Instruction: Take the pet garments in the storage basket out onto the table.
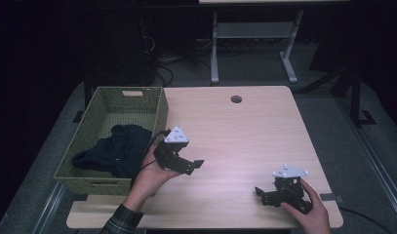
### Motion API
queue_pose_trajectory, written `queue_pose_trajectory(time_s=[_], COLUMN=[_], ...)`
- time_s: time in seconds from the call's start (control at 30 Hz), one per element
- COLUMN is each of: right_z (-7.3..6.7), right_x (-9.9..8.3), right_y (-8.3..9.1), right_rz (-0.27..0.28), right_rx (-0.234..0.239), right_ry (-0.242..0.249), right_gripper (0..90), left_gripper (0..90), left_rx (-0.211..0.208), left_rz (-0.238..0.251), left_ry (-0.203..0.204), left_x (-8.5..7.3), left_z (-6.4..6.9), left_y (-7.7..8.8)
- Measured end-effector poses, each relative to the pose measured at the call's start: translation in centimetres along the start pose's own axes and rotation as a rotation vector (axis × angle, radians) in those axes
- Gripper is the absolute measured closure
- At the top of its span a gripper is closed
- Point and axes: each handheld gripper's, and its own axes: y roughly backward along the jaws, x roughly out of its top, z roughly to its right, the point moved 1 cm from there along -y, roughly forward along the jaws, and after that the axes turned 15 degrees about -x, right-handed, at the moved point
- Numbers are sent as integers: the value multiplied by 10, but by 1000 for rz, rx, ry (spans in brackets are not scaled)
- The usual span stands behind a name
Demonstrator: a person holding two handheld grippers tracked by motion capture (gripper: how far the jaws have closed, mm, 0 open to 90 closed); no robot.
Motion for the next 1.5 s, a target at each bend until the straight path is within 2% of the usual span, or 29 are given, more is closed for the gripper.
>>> queue_pose_trajectory(time_s=[0.37, 0.47, 0.87, 1.17, 1.5], right_z=[0, 0, 0, 0, 0], right_x=[0, 0, 0, 0, 0], right_y=[0, 0, 0, 0, 0], right_rz=[0, 0, -1, 1, 1], right_rx=[0, 0, 0, -1, 0], right_ry=[0, 0, 1, 3, 4], right_gripper=[4, 4, 4, 4, 4], left_gripper=[139, 139, 143, 148, 172], left_rx=[15, 23, 59, 100, 150], left_rz=[-12, 6, 26, 38, 38], left_ry=[-13, -4, 35, 63, 83], left_x=[13, 14, 4, -4, -13], left_z=[-11, -13, -27, -36, -44], left_y=[15, 21, 49, 72, 91])
